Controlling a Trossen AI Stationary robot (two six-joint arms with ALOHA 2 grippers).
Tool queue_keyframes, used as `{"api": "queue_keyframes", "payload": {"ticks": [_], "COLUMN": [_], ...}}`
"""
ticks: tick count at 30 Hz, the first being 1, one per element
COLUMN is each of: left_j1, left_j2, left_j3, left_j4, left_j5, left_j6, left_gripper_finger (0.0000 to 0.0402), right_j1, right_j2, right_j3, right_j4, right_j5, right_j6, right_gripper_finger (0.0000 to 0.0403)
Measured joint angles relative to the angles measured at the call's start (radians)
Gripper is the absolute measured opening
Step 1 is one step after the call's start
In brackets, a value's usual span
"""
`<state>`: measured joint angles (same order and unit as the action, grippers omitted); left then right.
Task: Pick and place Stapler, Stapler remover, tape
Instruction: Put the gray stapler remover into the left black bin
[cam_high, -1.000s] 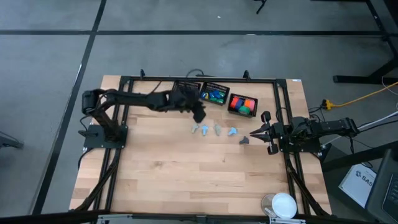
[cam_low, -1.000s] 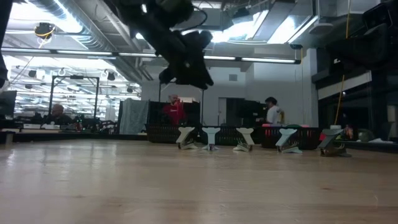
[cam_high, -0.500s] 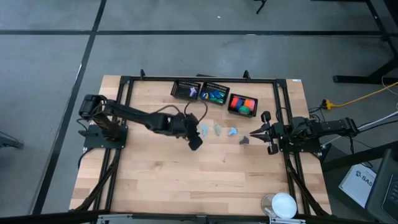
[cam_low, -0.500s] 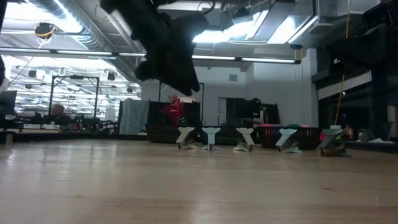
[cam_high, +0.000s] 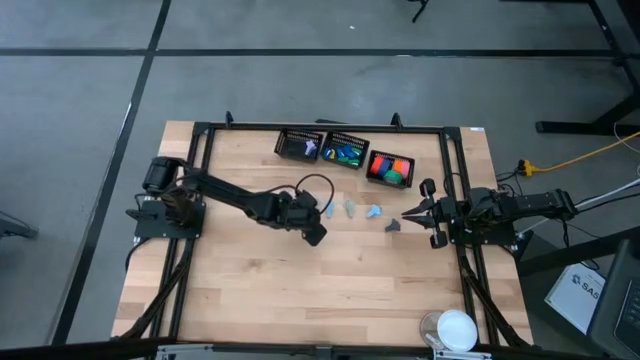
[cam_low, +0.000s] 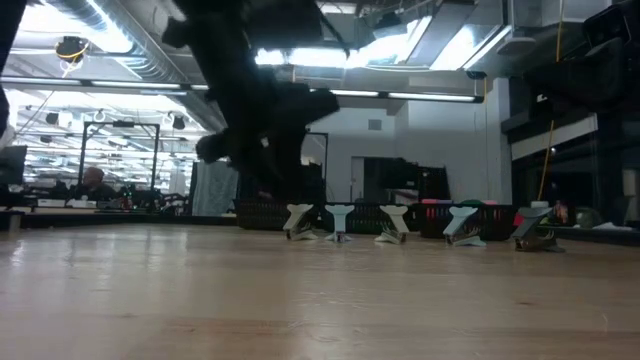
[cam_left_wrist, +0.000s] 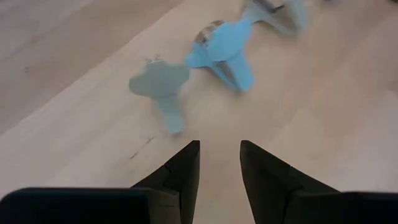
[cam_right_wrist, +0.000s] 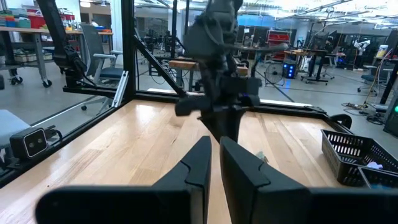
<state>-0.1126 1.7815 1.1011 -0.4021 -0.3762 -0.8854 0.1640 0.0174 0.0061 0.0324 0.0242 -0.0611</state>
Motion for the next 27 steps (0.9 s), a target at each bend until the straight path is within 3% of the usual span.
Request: {"api": "queue_keyframes", "payload": {"ticks": [5,19,27], "left_j1": [0.035,0.095,0.104], "left_j2": [0.044,0.078,0.147], "left_j3": [0.000,0.000,0.001], "left_j4": [-0.001,0.011,0.085], "left_j5": [0.039,0.002,-0.029], "left_j6": [0.009,0.059,0.070], "left_gripper_finger": [0.0118,0.0187,0.0187], "right_j1": [0.000,0.000,0.000], "right_j2": [0.000,0.000,0.000], "right_j3": [0.000,0.000,0.000], "right_j4": [0.000,0.000,0.000], "right_j5": [0.000,0.000,-0.001], "right_j6": [0.000,0.000,0.000], "right_gripper_finger": [0.0039,0.0039,0.0039]}}
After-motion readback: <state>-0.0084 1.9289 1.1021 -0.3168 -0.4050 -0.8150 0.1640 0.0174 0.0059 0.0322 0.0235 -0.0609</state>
